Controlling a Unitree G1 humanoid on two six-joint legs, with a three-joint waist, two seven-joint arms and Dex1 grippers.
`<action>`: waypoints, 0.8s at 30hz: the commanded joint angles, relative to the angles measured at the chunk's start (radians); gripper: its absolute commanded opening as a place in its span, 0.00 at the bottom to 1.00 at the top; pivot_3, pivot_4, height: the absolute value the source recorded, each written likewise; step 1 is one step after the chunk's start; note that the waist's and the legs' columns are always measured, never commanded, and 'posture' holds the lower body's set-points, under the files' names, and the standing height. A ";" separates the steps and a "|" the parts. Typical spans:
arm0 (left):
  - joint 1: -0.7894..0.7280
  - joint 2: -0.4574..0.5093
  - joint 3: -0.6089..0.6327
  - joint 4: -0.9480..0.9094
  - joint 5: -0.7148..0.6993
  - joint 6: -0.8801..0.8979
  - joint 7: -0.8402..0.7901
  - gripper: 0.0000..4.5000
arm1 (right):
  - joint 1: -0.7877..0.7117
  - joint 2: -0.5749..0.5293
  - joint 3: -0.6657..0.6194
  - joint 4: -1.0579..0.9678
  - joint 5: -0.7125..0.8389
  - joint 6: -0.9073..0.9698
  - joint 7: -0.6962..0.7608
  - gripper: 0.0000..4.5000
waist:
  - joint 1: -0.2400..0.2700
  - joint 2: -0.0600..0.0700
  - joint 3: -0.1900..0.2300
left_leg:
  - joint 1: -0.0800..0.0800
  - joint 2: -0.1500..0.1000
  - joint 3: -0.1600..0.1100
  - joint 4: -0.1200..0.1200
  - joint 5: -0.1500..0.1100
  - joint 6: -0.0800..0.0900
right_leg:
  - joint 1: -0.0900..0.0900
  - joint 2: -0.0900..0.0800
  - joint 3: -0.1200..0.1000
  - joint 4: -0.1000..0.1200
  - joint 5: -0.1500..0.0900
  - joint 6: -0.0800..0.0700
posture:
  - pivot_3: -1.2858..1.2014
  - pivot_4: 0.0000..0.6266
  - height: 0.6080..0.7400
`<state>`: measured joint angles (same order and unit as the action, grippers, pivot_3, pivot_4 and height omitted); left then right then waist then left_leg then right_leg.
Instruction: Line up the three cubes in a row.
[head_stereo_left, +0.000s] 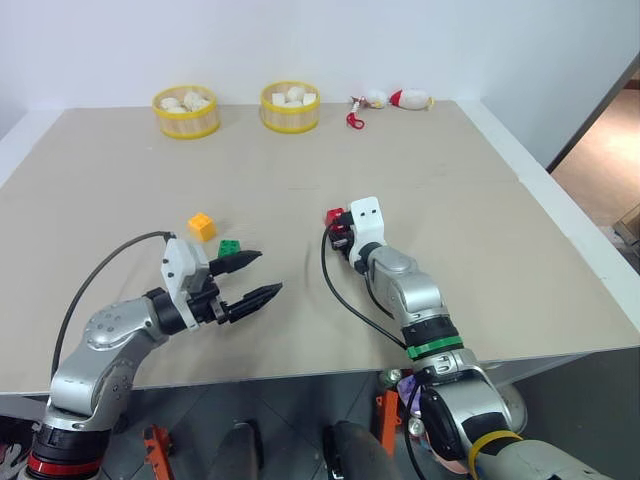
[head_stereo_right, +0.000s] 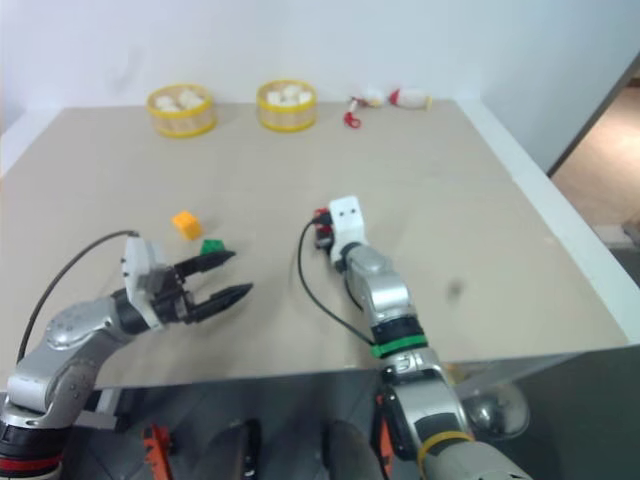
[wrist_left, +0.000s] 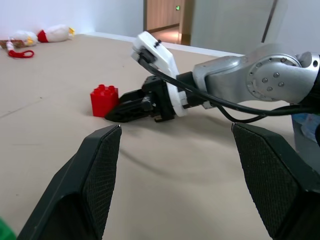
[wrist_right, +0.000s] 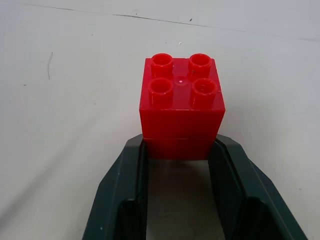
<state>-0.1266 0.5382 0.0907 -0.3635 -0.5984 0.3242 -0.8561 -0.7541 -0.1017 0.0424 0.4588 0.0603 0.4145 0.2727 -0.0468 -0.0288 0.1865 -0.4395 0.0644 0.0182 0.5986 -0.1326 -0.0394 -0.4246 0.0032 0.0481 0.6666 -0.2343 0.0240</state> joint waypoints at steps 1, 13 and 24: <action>0.016 0.026 0.056 0.004 -0.027 -0.018 -0.033 0.81 | -0.016 -0.072 0.019 -0.046 0.050 -0.091 0.213 0.26 | 0.000 0.000 0.000 | 0.000 0.000 0.000 0.000 0.000 0.000 | 0.000 0.000 0.000 0.000 0.000 0.000 | 0.52 0.24 1.00; 0.058 0.125 0.096 0.093 -0.021 -0.042 -0.200 0.81 | 0.025 -0.407 0.134 -0.097 0.187 -0.268 1.053 0.26 | 0.000 0.000 0.000 | 0.000 0.000 0.002 0.000 -0.004 0.005 | -0.001 0.000 0.001 0.000 -0.002 0.000 | 0.52 0.24 1.00; 0.064 0.118 0.094 0.058 -0.033 -0.020 -0.193 0.81 | -0.129 -0.384 0.173 0.218 0.086 -0.461 1.144 0.26 | 0.000 0.000 0.000 | 0.001 0.001 0.005 0.001 -0.004 0.005 | -0.001 0.000 0.002 0.000 -0.001 -0.001 | 0.52 0.24 1.00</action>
<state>-0.0659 0.6490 0.1638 -0.2634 -0.6116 0.3063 -1.0522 -0.8463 -0.4892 0.2231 0.6556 0.1539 -0.0096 1.3968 -0.0472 -0.0287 0.1867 -0.4384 0.0654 0.0233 0.5993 -0.1363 -0.0342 -0.4256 0.0030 0.0500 0.6663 -0.2358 0.0232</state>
